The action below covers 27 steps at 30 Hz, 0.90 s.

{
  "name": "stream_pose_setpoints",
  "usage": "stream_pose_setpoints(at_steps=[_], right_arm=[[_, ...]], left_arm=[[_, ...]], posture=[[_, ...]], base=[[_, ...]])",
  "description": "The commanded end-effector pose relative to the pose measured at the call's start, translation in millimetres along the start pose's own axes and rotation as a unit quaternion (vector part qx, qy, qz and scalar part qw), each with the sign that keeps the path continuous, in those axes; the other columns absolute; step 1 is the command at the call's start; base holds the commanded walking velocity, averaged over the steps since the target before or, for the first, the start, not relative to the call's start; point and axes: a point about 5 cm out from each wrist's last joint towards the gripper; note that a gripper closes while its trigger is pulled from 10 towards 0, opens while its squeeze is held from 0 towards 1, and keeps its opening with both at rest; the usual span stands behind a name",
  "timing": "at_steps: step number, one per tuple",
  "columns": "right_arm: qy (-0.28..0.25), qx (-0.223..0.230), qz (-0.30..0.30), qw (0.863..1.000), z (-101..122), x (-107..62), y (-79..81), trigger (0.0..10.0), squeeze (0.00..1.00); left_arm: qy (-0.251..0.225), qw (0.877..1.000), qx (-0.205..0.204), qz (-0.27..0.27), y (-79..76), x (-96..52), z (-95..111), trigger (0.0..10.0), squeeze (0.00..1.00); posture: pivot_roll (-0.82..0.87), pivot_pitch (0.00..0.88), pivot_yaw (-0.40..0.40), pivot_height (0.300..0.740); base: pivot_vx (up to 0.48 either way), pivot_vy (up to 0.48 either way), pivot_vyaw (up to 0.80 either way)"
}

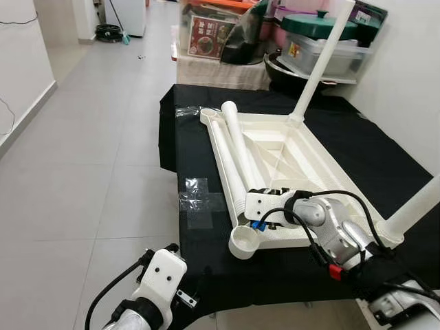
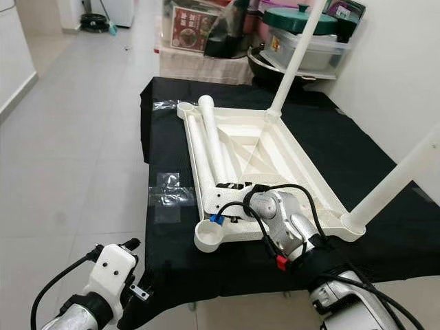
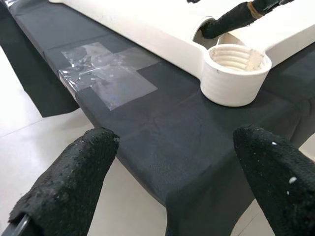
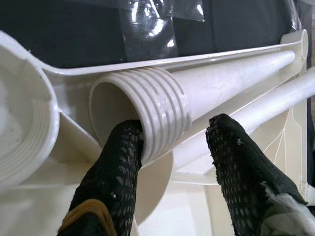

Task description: Building children table

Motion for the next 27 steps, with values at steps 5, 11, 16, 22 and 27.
stream_pose_setpoints(at_steps=[5,11,16,22,27], right_arm=[[-0.017,0.015,-0.016,1.0,10.4,-8.0,-1.6,10.0,0.0],[-0.035,0.03,-0.011,0.999,19.7,-8.1,3.2,10.0,0.0],[-0.043,0.044,-0.027,0.998,24.8,-6.1,4.8,10.0,0.0],[-0.046,0.066,-0.07,0.994,26.4,0.2,13.8,10.0,0.0],[-0.04,0.052,-0.084,0.994,22.8,1.1,15.8,10.0,0.0]], left_arm=[[-0.002,1.0,-0.013,-0.008,-2.8,-0.3,1.6,10.0,0.0],[-0.001,1.0,-0.013,-0.008,-2.8,-0.3,1.6,10.0,0.0],[-0.001,1.0,-0.013,-0.009,-3.0,0.1,1.9,10.0,0.0],[-0.002,1.0,-0.014,-0.01,-4.2,0.4,2.5,10.0,0.0],[-0.003,1.0,-0.015,-0.01,-4.4,0.6,2.7,10.0,0.0]], posture=[[0.03,0.053,-0.161,0.74],[0.03,0.053,-0.162,0.74],[0.03,0.054,-0.162,0.74],[0.03,0.056,-0.167,0.74],[0.03,0.056,-0.168,0.74]], base=[[0.0,0.0,0.0],[0.0,0.0,0.0],[0.0,0.0,0.0],[0.0,0.0,0.0],[0.0,0.0,0.0]])
Point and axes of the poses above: a point about 5 cm out from each wrist's last joint towards the gripper, its own x axis pointing out of the wrist towards the gripper, its own z axis along the axis of the wrist's last joint, y = z × x, and after that the axes turned 10 degrees about x, right-handed
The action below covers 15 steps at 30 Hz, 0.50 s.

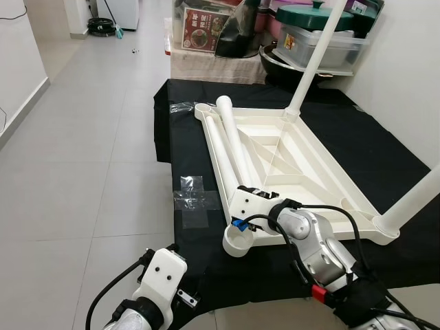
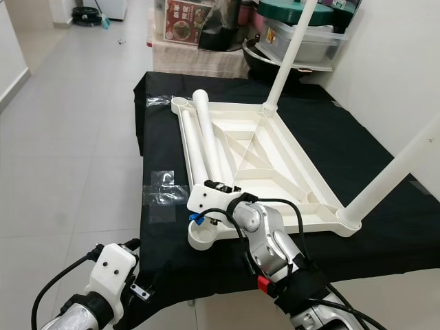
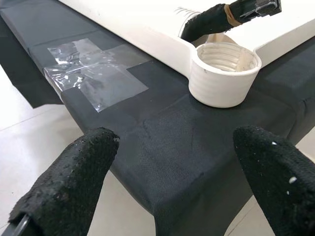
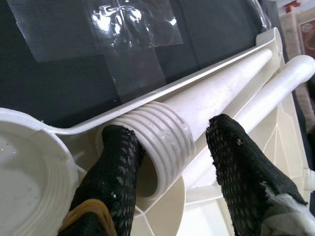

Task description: Building children table

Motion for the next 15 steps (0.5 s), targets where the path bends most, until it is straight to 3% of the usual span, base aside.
stream_pose_setpoints(at_steps=[1,2,4,6,8,15], right_arm=[[-0.002,-0.008,-0.047,0.999,-1.3,-3.5,-10.3,10.0,0.0],[-0.007,-0.008,-0.073,0.997,-1.0,-5.8,-17.6,10.0,0.0],[-0.007,-0.008,-0.073,0.997,-1.0,-5.8,-17.6,10.0,0.0],[-0.022,-0.009,-0.127,0.992,2.6,-12.8,-33.9,10.0,0.0],[-0.029,-0.009,-0.147,0.989,4.1,-15.9,-39.4,10.0,0.0],[-0.049,-0.01,-0.196,0.979,7.0,-23.7,-46.2,10.0,0.0]], left_arm=[[-0.002,1.0,-0.009,-0.006,-3.6,0.3,2.4,10.0,0.0],[-0.002,1.0,-0.01,-0.006,-3.6,0.2,2.2,10.0,0.0],[-0.002,1.0,-0.01,-0.006,-3.6,0.2,2.2,10.0,0.0],[-0.001,1.0,-0.011,-0.007,-3.4,0.3,1.7,10.0,0.0],[-0.001,1.0,-0.011,-0.007,-3.3,0.5,1.6,10.0,0.0],[0.0,1.0,-0.01,-0.009,-3.0,0.4,1.0,10.0,0.0]], posture=[[0.03,0.057,-0.167,0.74],[0.03,0.058,-0.166,0.74],[0.03,0.058,-0.166,0.74],[0.02,0.057,-0.165,0.74],[0.02,0.057,-0.165,0.74],[0.03,0.051,-0.161,0.74]], base=[[0.0,0.0,0.0],[0.0,0.0,0.0],[0.0,0.0,0.0],[0.0,0.0,0.0],[0.0,0.0,0.0],[0.0,0.0,0.0]])
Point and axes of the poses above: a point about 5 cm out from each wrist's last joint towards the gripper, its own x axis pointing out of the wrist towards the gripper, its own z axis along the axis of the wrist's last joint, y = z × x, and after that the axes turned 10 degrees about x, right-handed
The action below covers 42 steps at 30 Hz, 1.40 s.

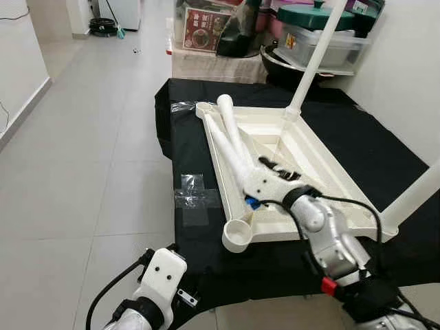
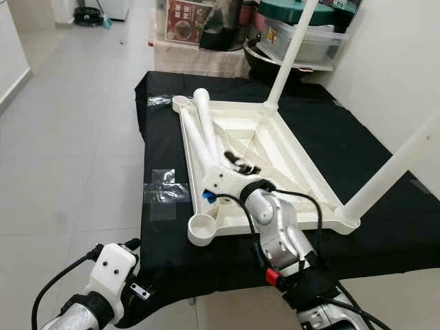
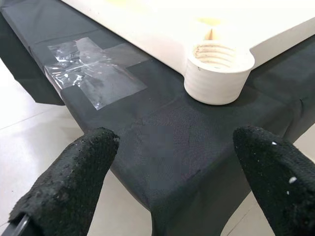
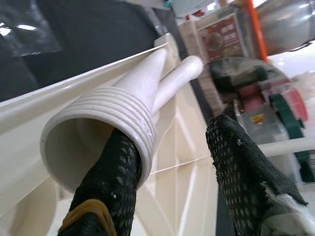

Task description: Building children table

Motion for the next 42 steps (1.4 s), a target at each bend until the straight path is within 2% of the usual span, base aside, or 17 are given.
stream_pose_setpoints(at_steps=[1,3,4,13,14,17,18,30,31,32,34,35,38,42], right_arm=[[-0.008,-0.005,-0.029,1.0,0.2,-4.0,-5.7,10.0,0.0],[-0.008,0.002,-0.029,1.0,0.2,-4.1,-2.6,10.0,0.0],[-0.014,0.011,-0.014,1.0,2.5,-2.2,5.8,10.0,0.0],[-0.028,0.019,0.001,0.999,9.5,6.3,10.5,10.0,0.0],[-0.028,0.019,0.012,0.999,10.4,10.3,12.1,3.7,0.0],[-0.027,0.019,0.019,0.999,10.6,12.7,13.3,3.7,0.0],[-0.027,0.024,0.021,0.999,10.4,14.7,13.7,0.0,0.0],[-0.025,0.034,0.017,0.999,6.7,16.6,8.4,0.0,0.0],[-0.034,0.059,0.005,0.998,7.1,16.2,-4.4,0.0,0.0],[-0.034,0.059,0.005,0.998,7.1,16.2,-4.4,0.0,0.0],[-0.05,0.077,-0.012,0.996,9.7,15.2,-20.6,0.0,0.0],[-0.05,0.077,-0.012,0.996,9.7,15.2,-20.6,0.0,0.0],[-0.07,0.093,-0.042,0.992,11.9,12.6,-44.9,0.0,0.0],[-0.084,0.094,-0.046,0.991,13.8,10.5,-53.8,0.0,0.0]], left_arm=[[0.002,1.0,-0.007,-0.009,-2.9,-0.2,0.2,10.0,0.0],[0.002,1.0,-0.007,-0.009,-3.0,-0.4,0.1,10.0,0.0],[0.003,1.0,-0.007,-0.012,-3.5,-0.6,-0.3,10.0,0.0],[0.003,1.0,-0.006,-0.014,-3.9,-0.1,-0.8,10.0,0.0],[0.003,1.0,-0.005,-0.015,-4.4,0.4,-0.8,10.0,0.0],[0.002,1.0,-0.005,-0.015,-4.7,0.8,-0.8,10.0,0.0],[0.002,1.0,-0.005,-0.015,-4.9,1.2,-1.0,10.0,0.0],[0.003,1.0,-0.004,-0.015,-3.6,4.3,-2.1,10.0,0.0],[0.005,1.0,-0.002,-0.015,-2.1,5.4,-2.8,10.0,0.0],[0.005,1.0,-0.002,-0.015,-2.1,5.4,-2.8,10.0,0.0],[0.006,1.0,-0.001,-0.015,-1.2,6.2,-3.3,10.0,0.0],[0.006,1.0,-0.001,-0.015,-1.2,6.2,-3.3,10.0,0.0],[0.007,1.0,0.001,-0.016,0.8,7.4,-4.4,10.0,0.0],[0.008,1.0,0.003,-0.016,2.1,7.9,-5.2,10.0,0.0]], posture=[[0.03,0.048,-0.159,0.74],[0.03,0.046,-0.155,0.74],[0.03,0.043,-0.158,0.74],[0.03,0.037,-0.157,0.74],[0.04,0.028,-0.162,0.74],[0.04,0.028,-0.162,0.74],[0.04,0.026,-0.162,0.74],[0.03,0.022,-0.162,0.74],[0.03,0.018,-0.153,0.74],[0.03,0.018,-0.153,0.74],[0.03,0.016,-0.153,0.74],[0.03,0.016,-0.153,0.74],[0.03,0.012,-0.141,0.74],[0.03,0.007,-0.134,0.74]], base=[[0.0,0.0,0.0],[0.0,0.0,0.0],[0.0,0.0,0.0],[0.0,0.0,0.0],[0.0,0.0,0.0],[0.0,0.0,0.0],[0.0,0.0,0.0],[0.0,0.0,0.0],[0.0,0.0,0.0],[0.0,0.0,0.0],[0.0,0.0,0.0],[0.0,0.0,0.0],[0.0,0.0,0.0],[0.0,0.0,0.0]])
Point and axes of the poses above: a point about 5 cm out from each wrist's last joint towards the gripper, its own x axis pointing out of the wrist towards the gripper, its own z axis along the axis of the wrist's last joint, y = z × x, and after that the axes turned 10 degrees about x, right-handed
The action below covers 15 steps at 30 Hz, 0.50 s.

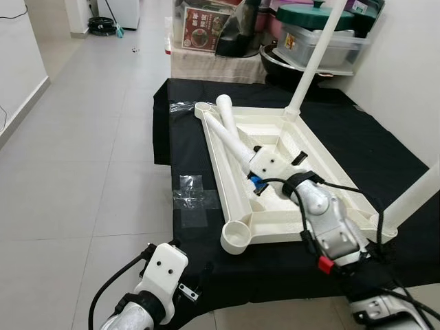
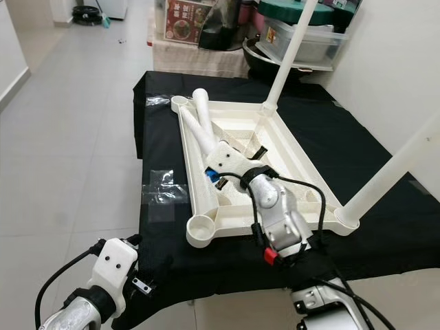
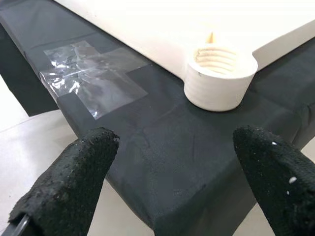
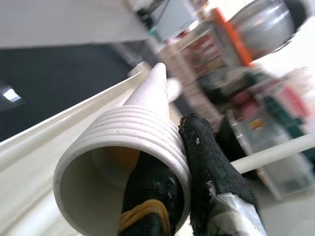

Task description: Building children table

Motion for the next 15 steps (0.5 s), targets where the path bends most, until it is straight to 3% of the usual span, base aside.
stream_pose_setpoints(at_steps=[1,7,8,9,10,11,12,14,15], right_arm=[[-0.031,0.013,-0.014,0.999,10.3,-2.9,-15.7,0.0,0.0],[-0.068,0.039,0.016,0.997,14.9,-13.4,-33.8,0.0,0.0],[-0.075,0.074,0.023,0.994,14.4,-14.7,-34.8,0.0,0.0],[-0.075,0.074,0.023,0.994,14.4,-14.7,-34.8,0.0,0.0],[-0.085,0.187,0.031,0.978,9.4,-17.3,-34.7,0.0,0.0],[-0.085,0.187,0.031,0.978,9.4,-17.3,-34.7,0.0,0.0],[-0.095,0.263,0.042,0.959,6.6,-18.9,-31.0,0.0,0.0],[-0.106,0.368,0.057,0.922,2.3,-20.9,-22.9,0.0,0.0],[-0.106,0.368,0.057,0.922,2.3,-20.9,-22.9,0.0,0.0]], left_arm=[[0.006,1.0,-0.001,-0.008,-1.0,0.7,-3.4,10.0,0.0],[0.01,1.0,-0.003,-0.013,1.5,2.6,-6.2,10.0,0.0],[0.011,1.0,-0.007,-0.012,2.4,2.9,-6.2,10.0,0.0],[0.011,1.0,-0.007,-0.012,2.4,2.9,-6.2,10.0,0.0],[0.008,0.999,-0.039,0.015,11.4,5.2,-5.2,10.0,0.0],[0.008,0.999,-0.039,0.015,11.4,5.2,-5.2,10.0,0.0],[-0.012,0.995,-0.085,0.043,20.9,7.9,0.5,10.0,1.0],[-0.058,0.98,-0.168,0.087,36.7,11.3,12.6,10.0,1.0],[-0.058,0.98,-0.168,0.087,36.7,11.3,12.6,10.0,1.0]], posture=[[0.03,0.006,-0.132,0.74],[0.04,0.0,-0.122,0.74],[0.04,0.0,-0.122,0.74],[0.04,0.0,-0.122,0.74],[0.04,0.0,-0.122,0.74],[0.04,0.0,-0.122,0.74],[0.04,0.0,-0.122,0.74],[0.04,0.0,-0.124,0.74],[0.04,0.0,-0.124,0.74]], base=[[0.0,0.0,0.0],[0.0,0.0,0.0],[0.0,0.0,0.0],[0.0,0.0,0.0],[0.0,0.0,0.0],[0.0,0.0,0.0],[0.0,0.0,0.0],[0.0,0.0,0.0],[0.0,0.0,0.0]])
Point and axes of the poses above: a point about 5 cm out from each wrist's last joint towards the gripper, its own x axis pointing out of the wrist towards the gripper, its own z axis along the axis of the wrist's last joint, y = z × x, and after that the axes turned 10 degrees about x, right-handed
